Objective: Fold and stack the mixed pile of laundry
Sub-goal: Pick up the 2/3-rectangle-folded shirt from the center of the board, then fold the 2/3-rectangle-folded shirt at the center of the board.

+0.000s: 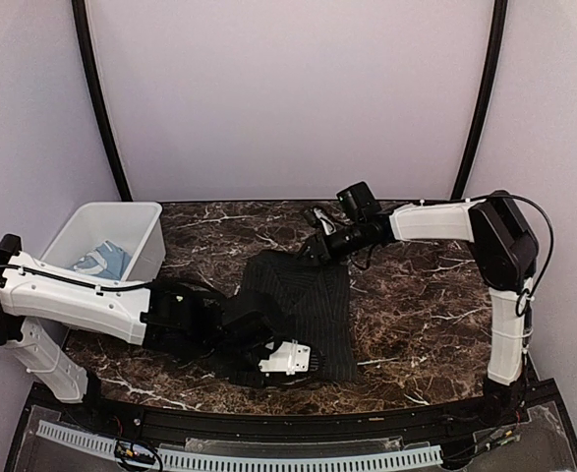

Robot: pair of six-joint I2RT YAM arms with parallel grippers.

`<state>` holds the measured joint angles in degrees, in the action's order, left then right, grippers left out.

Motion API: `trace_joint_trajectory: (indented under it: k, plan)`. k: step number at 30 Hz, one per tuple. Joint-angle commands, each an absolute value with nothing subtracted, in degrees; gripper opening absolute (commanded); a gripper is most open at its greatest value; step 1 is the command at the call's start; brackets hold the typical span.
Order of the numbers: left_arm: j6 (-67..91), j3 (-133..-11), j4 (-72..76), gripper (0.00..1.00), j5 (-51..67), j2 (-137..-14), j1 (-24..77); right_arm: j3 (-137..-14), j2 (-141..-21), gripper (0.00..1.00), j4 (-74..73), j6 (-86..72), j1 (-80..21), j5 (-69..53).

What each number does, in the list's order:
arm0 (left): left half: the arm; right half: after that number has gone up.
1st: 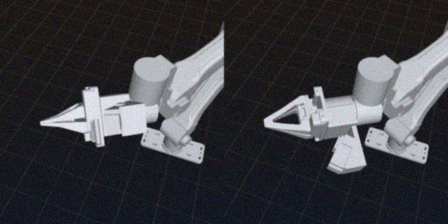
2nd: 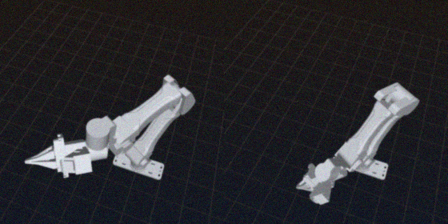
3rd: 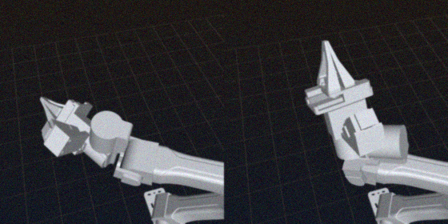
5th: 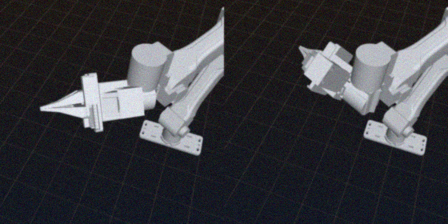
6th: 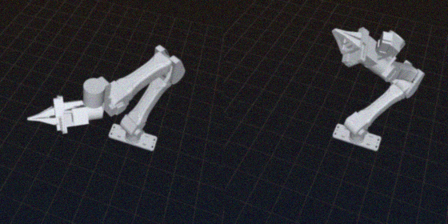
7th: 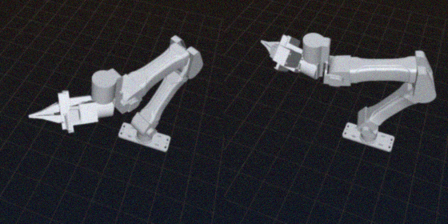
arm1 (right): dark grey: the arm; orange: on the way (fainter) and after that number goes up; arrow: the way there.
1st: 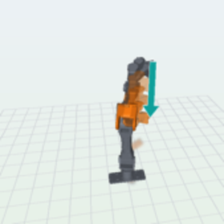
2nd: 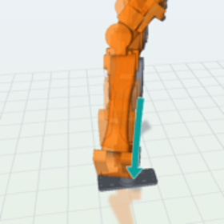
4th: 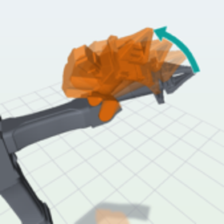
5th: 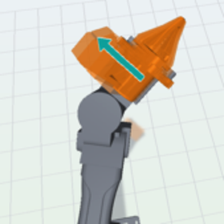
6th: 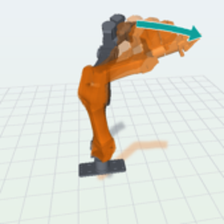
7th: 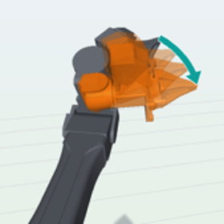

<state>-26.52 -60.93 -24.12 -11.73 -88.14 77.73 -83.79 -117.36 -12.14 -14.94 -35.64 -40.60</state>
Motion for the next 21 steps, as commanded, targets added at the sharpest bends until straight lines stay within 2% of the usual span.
trace_joint_trajectory:
  k: [1, 7, 10, 16, 21]
  plan:
    - [-24.28, -67.93, -36.73, 0.0, 0.57, -86.27, 74.48, -86.84, -118.98, 0.51, -14.18, -10.9, -33.78, -36.74]
    - [-28.39, -74.02, -41.49, 0.0, 7.48, -88.06, 68.55, -94.24, -123.0, 0.51, -16.32, -8.01, -31.97, -33.5]
    - [-31.27, -76.53, -42.4, 0.0, 8.34, -90.08, 65.01, -99.47, -127.23, 0.47, -18.62, -5.64, -31.81, -33.05]
    - [-35.36, -82.96, -41.4, 0.0, 7.03, -96.26, 60.76, -108.38, -136.08, 0.4, -22.5, -3.3, -31.72, -32.06]
    - [-39.94, -87.29, -39.96, 0.0, 4.17, -101.1, 59.05, -110.15, -138.68, 0.36, -23.81, -2.07, -31.64, -32.99]
